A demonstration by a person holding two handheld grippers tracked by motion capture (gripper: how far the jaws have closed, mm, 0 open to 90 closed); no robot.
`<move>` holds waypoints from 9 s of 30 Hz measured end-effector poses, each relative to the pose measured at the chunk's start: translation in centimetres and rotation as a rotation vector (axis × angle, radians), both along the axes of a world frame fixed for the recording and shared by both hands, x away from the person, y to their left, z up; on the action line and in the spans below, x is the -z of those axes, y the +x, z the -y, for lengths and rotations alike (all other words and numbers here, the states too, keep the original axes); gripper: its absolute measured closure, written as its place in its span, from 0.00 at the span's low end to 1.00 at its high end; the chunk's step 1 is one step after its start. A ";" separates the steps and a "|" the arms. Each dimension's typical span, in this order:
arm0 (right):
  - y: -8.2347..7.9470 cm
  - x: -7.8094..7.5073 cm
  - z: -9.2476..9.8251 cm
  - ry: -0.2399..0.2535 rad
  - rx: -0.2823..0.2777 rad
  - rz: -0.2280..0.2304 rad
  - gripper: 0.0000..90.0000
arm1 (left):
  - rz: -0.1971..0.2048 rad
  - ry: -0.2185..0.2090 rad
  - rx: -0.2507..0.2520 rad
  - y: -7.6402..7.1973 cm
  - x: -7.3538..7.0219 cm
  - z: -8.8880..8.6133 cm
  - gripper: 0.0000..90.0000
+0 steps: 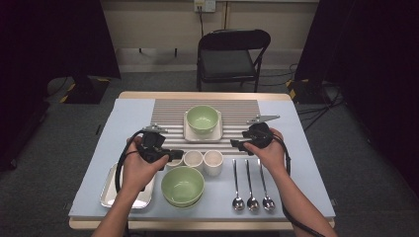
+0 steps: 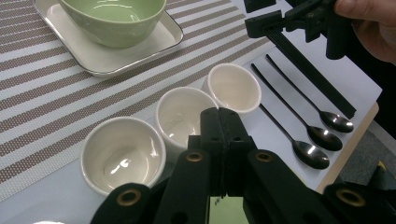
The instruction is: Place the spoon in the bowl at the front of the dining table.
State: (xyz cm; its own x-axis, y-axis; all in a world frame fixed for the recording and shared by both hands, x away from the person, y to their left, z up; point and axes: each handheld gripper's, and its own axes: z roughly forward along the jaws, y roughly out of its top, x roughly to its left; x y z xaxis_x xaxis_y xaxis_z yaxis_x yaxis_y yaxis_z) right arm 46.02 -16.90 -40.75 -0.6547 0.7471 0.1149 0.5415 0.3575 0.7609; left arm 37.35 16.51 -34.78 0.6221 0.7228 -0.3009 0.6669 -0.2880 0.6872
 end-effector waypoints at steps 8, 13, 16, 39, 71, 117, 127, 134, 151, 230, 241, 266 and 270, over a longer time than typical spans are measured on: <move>0.0 0.2 0.0 -0.004 0.000 -0.004 0.38 | -0.010 0.013 -0.005 0.0 0.1 1.0 1.00; -0.1 0.3 0.0 -0.004 0.000 -0.006 0.38 | -0.019 0.001 0.004 0.1 0.2 1.7 1.00; -0.1 0.3 -0.1 -0.005 -0.003 -0.005 0.38 | -0.027 0.005 0.006 0.1 0.2 2.0 1.00; -0.2 0.8 -0.5 -0.010 -0.014 -0.011 0.39 | -0.033 0.000 0.004 0.0 0.5 3.8 1.00; -0.4 0.8 -0.4 -0.017 -0.016 -0.016 0.38 | -0.038 -0.026 0.052 -0.4 0.6 6.9 1.00; -0.7 0.9 -0.2 -0.011 -0.030 -0.004 0.37 | -0.063 -0.034 0.099 -1.2 2.3 11.1 1.00; -0.8 1.0 -0.2 -0.017 -0.037 -0.004 0.37 | -0.067 -0.026 0.101 -1.4 2.7 11.9 1.00; -0.9 1.1 -0.2 -0.017 -0.041 -0.008 0.37 | -0.075 -0.027 0.110 -1.5 3.0 12.5 1.00; -1.0 1.2 -0.2 -0.020 -0.044 -0.002 0.37 | -0.075 -0.005 0.122 -1.9 3.9 14.2 1.00; -2.0 2.0 0.3 -0.034 -0.046 0.004 0.37 | -0.101 0.044 0.173 -4.6 8.8 17.5 1.00; -2.3 2.5 0.2 -0.039 -0.051 -0.001 0.37 | -0.105 0.047 0.173 -5.0 9.3 17.3 1.00; -2.5 2.8 0.1 -0.036 -0.054 -0.001 0.37 | -0.094 0.078 0.185 -5.8 9.9 17.6 1.00; -2.6 2.8 0.1 -0.036 -0.050 -0.003 0.37 | -0.091 0.082 0.189 -6.0 10.0 17.7 1.00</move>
State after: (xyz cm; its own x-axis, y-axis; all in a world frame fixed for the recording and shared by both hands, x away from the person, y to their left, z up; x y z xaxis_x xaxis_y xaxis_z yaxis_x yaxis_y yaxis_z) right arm 43.43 -17.01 -43.58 -0.6913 0.7168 0.0908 0.5244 0.4113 0.7455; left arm 31.31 -1.23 -44.82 0.7218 0.6202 -0.3073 0.6541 -0.4660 0.5959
